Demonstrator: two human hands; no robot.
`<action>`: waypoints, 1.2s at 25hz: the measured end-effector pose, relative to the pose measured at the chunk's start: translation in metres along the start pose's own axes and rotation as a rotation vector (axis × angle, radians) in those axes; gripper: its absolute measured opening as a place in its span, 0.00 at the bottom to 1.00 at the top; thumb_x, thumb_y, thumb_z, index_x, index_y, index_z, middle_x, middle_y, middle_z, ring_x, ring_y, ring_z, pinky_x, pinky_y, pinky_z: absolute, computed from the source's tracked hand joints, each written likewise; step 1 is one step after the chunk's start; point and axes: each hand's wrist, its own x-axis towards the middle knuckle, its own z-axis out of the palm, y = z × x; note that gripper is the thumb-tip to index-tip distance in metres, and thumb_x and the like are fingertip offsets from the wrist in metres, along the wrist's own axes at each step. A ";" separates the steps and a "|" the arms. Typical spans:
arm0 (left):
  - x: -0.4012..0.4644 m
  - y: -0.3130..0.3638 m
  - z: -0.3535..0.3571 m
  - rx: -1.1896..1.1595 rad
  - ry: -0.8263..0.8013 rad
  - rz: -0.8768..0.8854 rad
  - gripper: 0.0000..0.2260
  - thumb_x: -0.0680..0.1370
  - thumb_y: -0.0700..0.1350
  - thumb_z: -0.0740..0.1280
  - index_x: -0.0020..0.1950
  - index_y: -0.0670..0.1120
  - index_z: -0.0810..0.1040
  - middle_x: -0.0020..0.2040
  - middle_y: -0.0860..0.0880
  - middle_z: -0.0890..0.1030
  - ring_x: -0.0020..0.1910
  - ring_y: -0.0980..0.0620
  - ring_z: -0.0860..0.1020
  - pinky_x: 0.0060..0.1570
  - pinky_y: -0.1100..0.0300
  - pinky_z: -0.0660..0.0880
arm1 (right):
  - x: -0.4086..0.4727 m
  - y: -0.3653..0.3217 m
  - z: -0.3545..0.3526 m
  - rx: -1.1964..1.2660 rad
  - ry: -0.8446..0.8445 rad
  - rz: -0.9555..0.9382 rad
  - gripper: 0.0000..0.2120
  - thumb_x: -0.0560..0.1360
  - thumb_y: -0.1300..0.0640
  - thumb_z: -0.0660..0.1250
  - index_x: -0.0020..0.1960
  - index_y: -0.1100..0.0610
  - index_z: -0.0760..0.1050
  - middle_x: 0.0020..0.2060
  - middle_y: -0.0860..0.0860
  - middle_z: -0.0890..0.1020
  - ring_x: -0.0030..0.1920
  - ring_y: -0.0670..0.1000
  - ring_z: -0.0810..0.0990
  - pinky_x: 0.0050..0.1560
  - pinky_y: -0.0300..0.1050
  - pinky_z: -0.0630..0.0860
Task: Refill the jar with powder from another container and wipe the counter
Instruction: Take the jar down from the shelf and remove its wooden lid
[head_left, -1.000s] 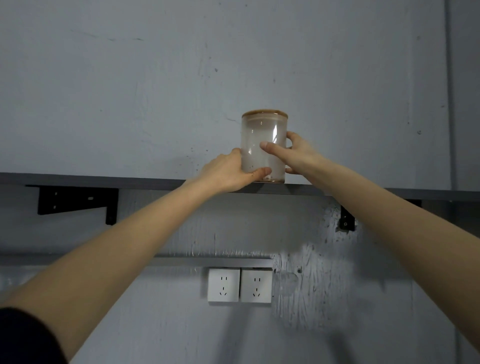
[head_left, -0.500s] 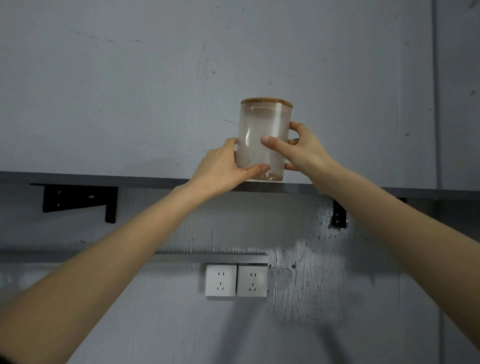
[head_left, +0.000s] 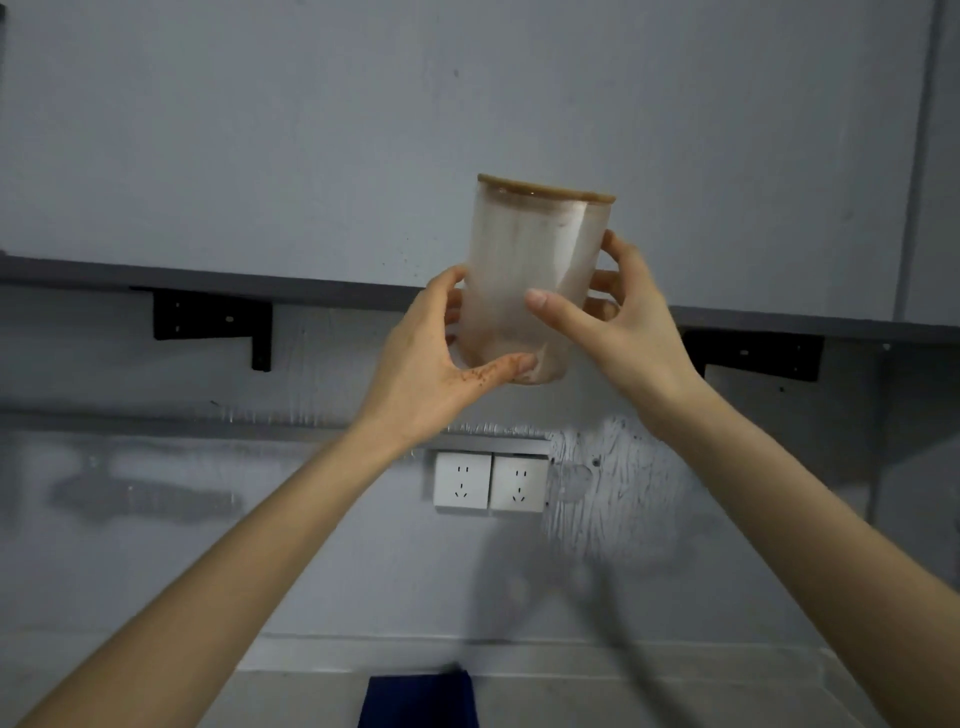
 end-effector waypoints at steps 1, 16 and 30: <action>-0.011 -0.005 0.001 -0.035 -0.011 -0.026 0.40 0.61 0.57 0.70 0.69 0.49 0.59 0.62 0.53 0.70 0.57 0.58 0.70 0.54 0.72 0.68 | -0.010 0.005 0.005 -0.005 -0.006 0.005 0.37 0.66 0.50 0.72 0.69 0.50 0.57 0.52 0.44 0.74 0.53 0.43 0.76 0.47 0.34 0.77; -0.235 -0.099 0.039 -0.237 -0.255 -0.583 0.34 0.65 0.44 0.74 0.63 0.59 0.57 0.55 0.70 0.65 0.52 0.74 0.69 0.47 0.81 0.68 | -0.216 0.129 0.083 0.015 -0.240 0.395 0.42 0.63 0.53 0.75 0.70 0.50 0.54 0.63 0.45 0.68 0.57 0.39 0.71 0.53 0.31 0.73; -0.363 -0.140 0.070 -0.105 -0.382 -1.020 0.35 0.67 0.44 0.74 0.68 0.48 0.58 0.65 0.47 0.70 0.56 0.58 0.67 0.53 0.64 0.67 | -0.345 0.188 0.118 -0.110 -0.376 0.751 0.41 0.63 0.54 0.75 0.69 0.51 0.56 0.59 0.43 0.68 0.56 0.41 0.69 0.42 0.24 0.69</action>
